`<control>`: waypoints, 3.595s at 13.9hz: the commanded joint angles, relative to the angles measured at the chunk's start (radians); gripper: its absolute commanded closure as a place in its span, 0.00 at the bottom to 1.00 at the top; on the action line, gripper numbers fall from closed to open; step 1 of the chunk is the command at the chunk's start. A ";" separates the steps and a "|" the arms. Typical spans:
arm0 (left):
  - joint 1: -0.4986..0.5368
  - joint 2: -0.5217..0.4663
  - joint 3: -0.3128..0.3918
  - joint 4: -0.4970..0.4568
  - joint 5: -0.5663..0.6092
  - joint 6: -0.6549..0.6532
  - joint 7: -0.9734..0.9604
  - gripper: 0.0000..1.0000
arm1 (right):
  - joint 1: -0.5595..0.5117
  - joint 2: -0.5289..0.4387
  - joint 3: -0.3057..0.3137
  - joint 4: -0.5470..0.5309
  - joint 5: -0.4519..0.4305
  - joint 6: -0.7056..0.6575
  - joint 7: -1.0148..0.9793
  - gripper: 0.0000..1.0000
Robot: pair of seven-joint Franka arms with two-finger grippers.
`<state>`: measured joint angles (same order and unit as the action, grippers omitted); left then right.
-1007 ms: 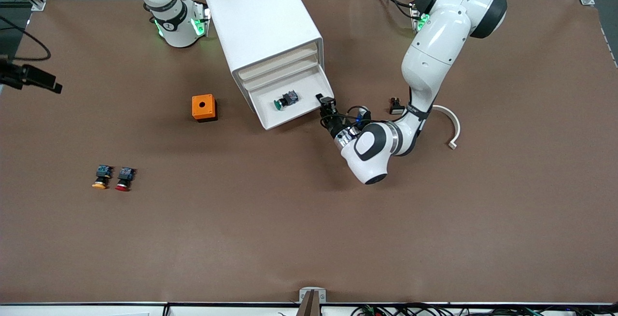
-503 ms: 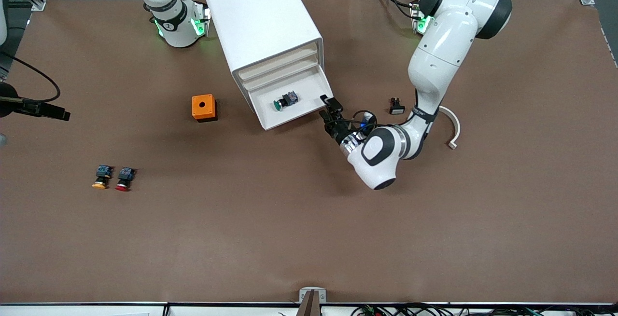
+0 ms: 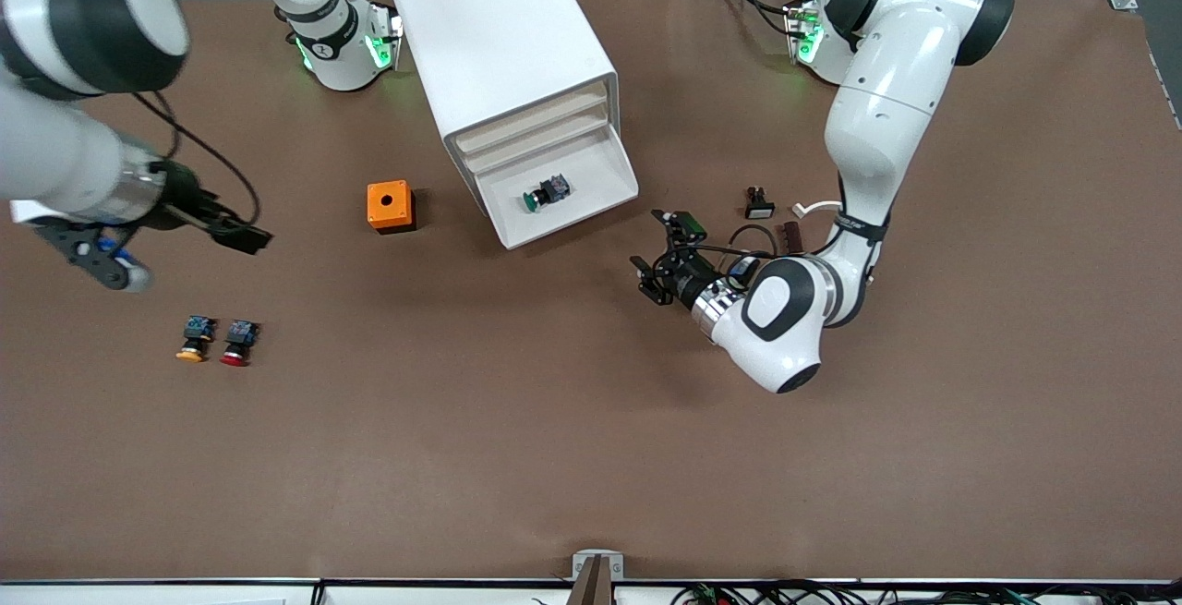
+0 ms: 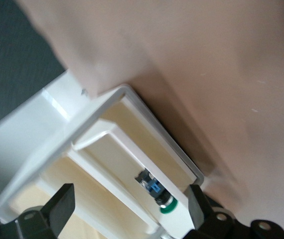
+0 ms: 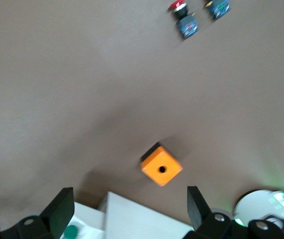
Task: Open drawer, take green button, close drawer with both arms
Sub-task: 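Release the drawer with the left gripper while the right gripper reaches in, then lower the right gripper into the drawer and grasp the green button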
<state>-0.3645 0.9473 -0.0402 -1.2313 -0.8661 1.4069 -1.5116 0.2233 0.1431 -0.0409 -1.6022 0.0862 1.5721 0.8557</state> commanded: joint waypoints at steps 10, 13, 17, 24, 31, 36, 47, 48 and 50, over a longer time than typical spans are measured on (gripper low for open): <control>-0.077 -0.163 0.033 0.010 0.415 0.380 0.536 0.00 | 0.444 0.200 -0.013 -0.102 0.004 0.359 0.761 0.00; -0.096 -0.189 0.036 0.010 0.495 0.455 0.541 0.00 | 0.498 0.204 -0.013 -0.195 0.004 0.465 0.816 0.00; -0.123 -0.209 0.026 0.004 0.627 0.543 0.544 0.00 | 0.530 0.205 -0.011 -0.213 0.017 0.474 0.829 0.00; -0.119 -0.209 0.026 -0.001 0.630 0.554 0.590 0.00 | 0.625 0.292 -0.011 -0.205 0.018 0.509 0.875 0.00; -0.122 -0.203 0.026 -0.001 0.628 0.584 0.614 0.00 | 0.660 0.319 -0.011 -0.206 0.018 0.525 0.881 0.00; -0.125 -0.205 0.026 -0.001 0.627 0.590 0.614 0.00 | 0.665 0.322 -0.011 -0.211 0.018 0.513 0.892 0.00; -0.123 -0.206 0.026 -0.001 0.627 0.590 0.614 0.00 | 0.671 0.322 -0.010 -0.211 0.020 0.500 0.901 0.24; -0.123 -0.208 0.026 -0.001 0.627 0.590 0.614 0.00 | 0.674 0.322 -0.010 -0.211 0.020 0.499 0.901 0.28; -0.123 -0.206 0.026 -0.001 0.627 0.590 0.614 0.00 | 0.679 0.322 -0.010 -0.211 0.035 0.500 0.902 0.28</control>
<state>-0.4822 0.7552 -0.0202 -1.2153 -0.2550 1.9851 -0.9088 0.8817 0.4687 -0.0404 -1.8056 0.0946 2.0716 1.7430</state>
